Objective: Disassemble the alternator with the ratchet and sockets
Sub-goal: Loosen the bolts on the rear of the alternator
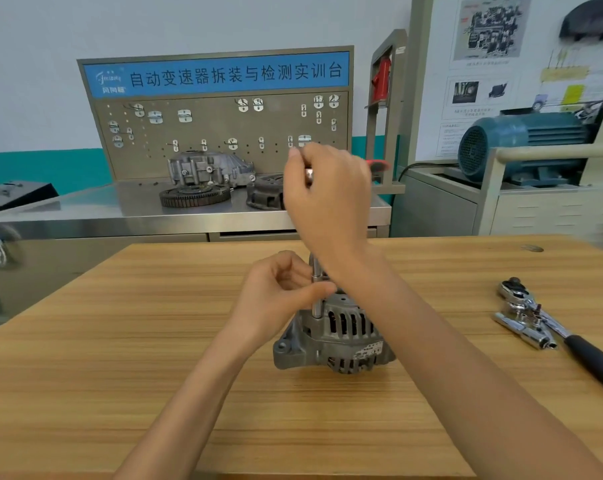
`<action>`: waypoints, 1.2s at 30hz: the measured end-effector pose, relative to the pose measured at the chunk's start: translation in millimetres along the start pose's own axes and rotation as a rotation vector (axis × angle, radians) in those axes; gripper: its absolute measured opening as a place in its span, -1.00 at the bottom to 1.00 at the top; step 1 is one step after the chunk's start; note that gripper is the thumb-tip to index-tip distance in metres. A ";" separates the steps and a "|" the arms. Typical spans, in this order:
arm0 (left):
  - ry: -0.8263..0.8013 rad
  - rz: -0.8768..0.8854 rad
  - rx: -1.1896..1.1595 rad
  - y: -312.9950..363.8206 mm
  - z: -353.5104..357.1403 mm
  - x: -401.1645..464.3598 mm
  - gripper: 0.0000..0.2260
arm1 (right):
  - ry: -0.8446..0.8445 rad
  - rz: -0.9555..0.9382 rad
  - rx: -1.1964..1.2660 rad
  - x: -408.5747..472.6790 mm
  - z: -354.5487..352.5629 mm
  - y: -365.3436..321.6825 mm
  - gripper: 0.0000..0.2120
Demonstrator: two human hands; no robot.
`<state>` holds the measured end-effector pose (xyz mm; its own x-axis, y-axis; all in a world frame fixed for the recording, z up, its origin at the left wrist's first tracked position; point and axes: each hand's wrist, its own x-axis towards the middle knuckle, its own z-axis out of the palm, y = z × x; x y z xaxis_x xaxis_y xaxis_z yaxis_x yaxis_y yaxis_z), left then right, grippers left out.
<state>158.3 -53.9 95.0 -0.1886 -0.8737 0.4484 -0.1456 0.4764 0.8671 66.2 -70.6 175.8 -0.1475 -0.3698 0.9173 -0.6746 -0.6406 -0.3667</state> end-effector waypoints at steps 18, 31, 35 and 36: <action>-0.096 -0.032 -0.121 1.0 -0.8 -5.6 -0.79 | -0.278 0.068 0.270 10.9 -12.7 4.1 -0.67; -0.158 -0.028 -0.121 9.6 -7.6 -6.3 -0.80 | -0.440 0.042 0.414 20.2 -19.9 8.4 -0.60; -0.157 -0.043 -0.081 11.5 -6.0 -3.4 -0.83 | -0.569 0.221 0.798 24.6 -21.8 8.6 -0.52; -0.142 -0.045 -0.071 11.4 -5.4 -2.9 -0.84 | -0.552 0.222 0.802 23.9 -22.1 7.3 -0.51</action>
<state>162.4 -46.4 104.7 -0.3198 -0.8690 0.3776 -0.0889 0.4243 0.9011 41.7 -69.3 198.4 0.2828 -0.6672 0.6891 0.0449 -0.7085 -0.7043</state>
